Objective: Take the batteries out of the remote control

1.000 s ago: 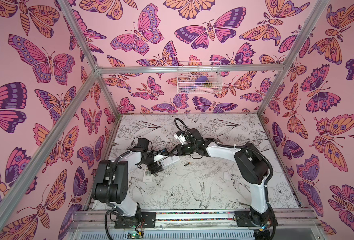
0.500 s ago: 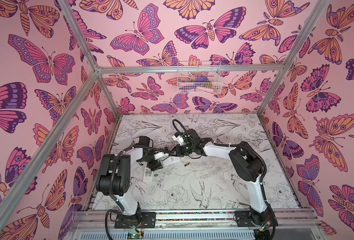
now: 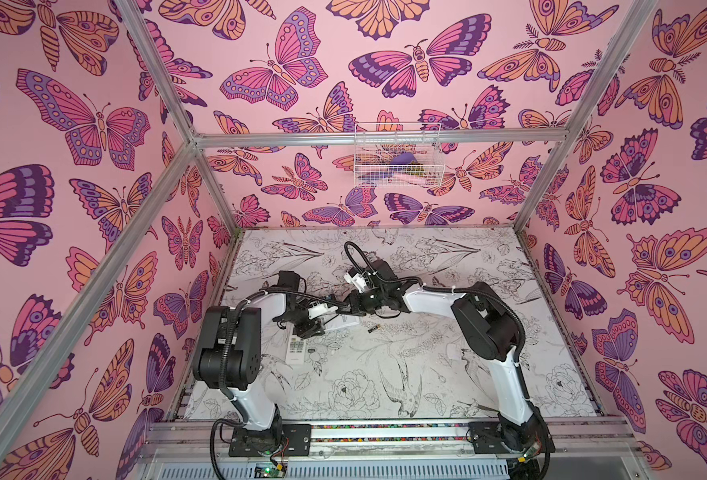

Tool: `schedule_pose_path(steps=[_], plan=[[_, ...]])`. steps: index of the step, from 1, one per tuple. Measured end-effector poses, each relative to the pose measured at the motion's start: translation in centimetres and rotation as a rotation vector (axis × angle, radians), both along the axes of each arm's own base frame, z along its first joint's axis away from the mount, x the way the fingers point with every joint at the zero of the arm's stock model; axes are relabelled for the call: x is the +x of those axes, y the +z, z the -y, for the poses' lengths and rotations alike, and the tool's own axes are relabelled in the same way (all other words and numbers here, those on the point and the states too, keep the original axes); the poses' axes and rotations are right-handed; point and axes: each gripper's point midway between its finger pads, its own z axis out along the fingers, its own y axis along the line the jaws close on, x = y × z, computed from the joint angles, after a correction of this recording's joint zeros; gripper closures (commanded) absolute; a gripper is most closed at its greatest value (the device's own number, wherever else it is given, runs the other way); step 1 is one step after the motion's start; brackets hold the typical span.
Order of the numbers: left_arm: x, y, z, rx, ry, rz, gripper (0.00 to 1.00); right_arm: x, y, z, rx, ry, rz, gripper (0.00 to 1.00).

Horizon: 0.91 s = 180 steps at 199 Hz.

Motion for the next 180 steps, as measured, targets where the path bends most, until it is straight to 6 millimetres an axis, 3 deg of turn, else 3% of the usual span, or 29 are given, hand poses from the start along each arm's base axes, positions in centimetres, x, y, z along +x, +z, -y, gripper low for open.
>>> schedule_pose_path(steps=[67, 180], plan=[[-0.2, 0.0, 0.2, 0.011, -0.01, -0.006, 0.57, -0.6, -0.9, -0.3, -0.05, -0.023, 0.001, 1.0], [-0.2, -0.1, 0.2, 0.025, -0.016, -0.003, 0.57, -0.9, -0.9, -0.6, -0.062, -0.028, 0.018, 1.0]])
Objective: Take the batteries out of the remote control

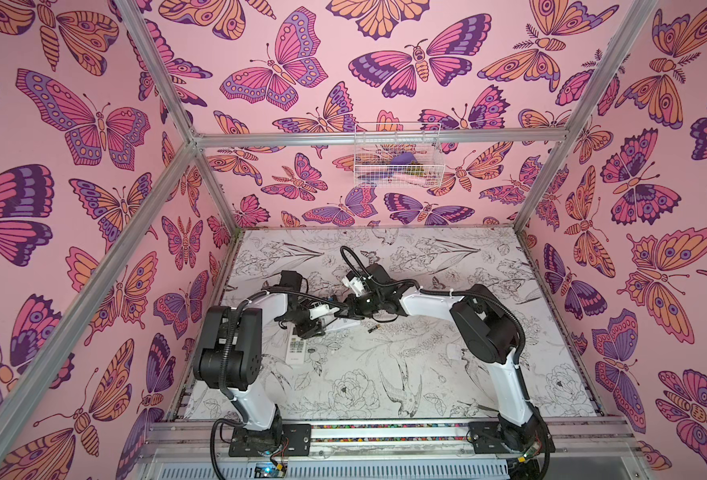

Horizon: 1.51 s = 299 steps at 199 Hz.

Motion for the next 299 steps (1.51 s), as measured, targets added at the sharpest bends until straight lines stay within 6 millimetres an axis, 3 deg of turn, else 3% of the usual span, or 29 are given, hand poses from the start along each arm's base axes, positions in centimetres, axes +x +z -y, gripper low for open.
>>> schedule_pose_path(steps=[137, 238, 299], plan=[[-0.1, 0.0, 0.0, 0.025, -0.011, 0.021, 0.56, 0.3, -0.8, 0.5, 0.117, -0.015, -0.09, 1.0], [-0.3, 0.0, 0.1, 0.022, -0.014, 0.023, 0.55, -0.4, 0.1, 0.1, -0.048, -0.029, 0.001, 1.0], [-0.5, 0.0, -0.2, 0.036, -0.014, 0.027, 0.55, -0.1, -0.5, 0.0, 0.04, -0.009, -0.082, 1.0]])
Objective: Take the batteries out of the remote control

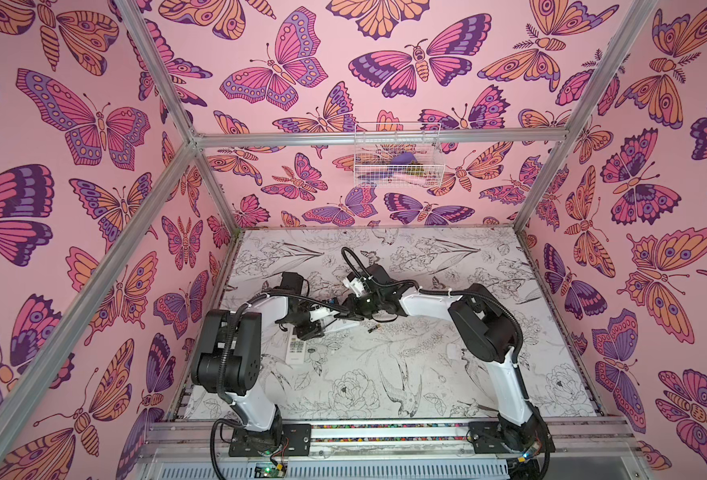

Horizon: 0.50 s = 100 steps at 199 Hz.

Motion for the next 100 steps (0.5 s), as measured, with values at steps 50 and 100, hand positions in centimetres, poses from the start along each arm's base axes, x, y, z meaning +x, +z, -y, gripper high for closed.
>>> schedule_pose_path(steps=[50, 100], plan=[[0.0, 0.0, 0.1, -0.003, -0.001, 0.0, 0.55, 0.3, -0.5, 0.5, 0.076, -0.009, -0.05, 1.0], [-0.4, 0.0, 0.2, -0.013, -0.01, -0.013, 0.55, -0.4, 0.8, -0.1, 0.024, 0.065, 0.191, 1.0]])
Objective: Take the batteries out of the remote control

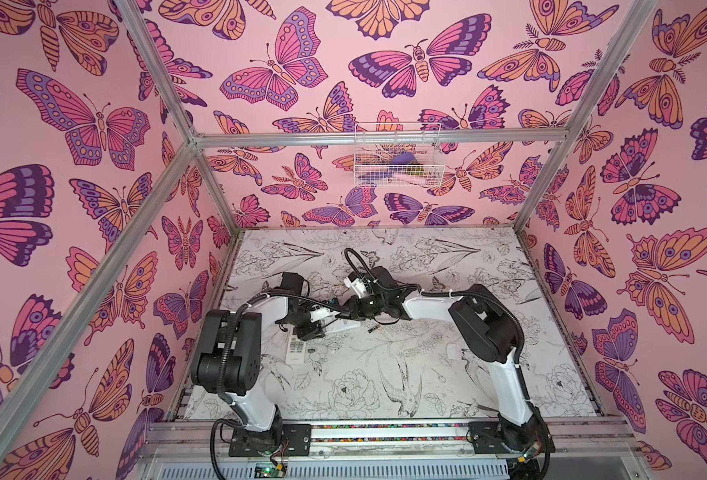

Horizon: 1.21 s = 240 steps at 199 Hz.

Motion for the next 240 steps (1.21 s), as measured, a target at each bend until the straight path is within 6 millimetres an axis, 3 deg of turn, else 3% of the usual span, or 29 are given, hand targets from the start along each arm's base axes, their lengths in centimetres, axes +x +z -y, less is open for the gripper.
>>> schedule_pose_path(steps=[52, 186, 240], plan=[[-0.3, -0.1, -0.1, 0.004, -0.003, -0.012, 0.55, 0.0, 0.1, -0.3, -0.018, 0.064, 0.135, 1.0], [-0.7, -0.1, -0.6, 0.025, 0.003, -0.028, 0.55, 0.2, -1.3, -0.8, 0.226, 0.075, -0.031, 1.0], [-1.5, 0.5, 0.5, -0.021, -0.008, -0.051, 0.51, -0.6, 1.5, 0.8, 0.118, 0.109, 0.149, 1.0]])
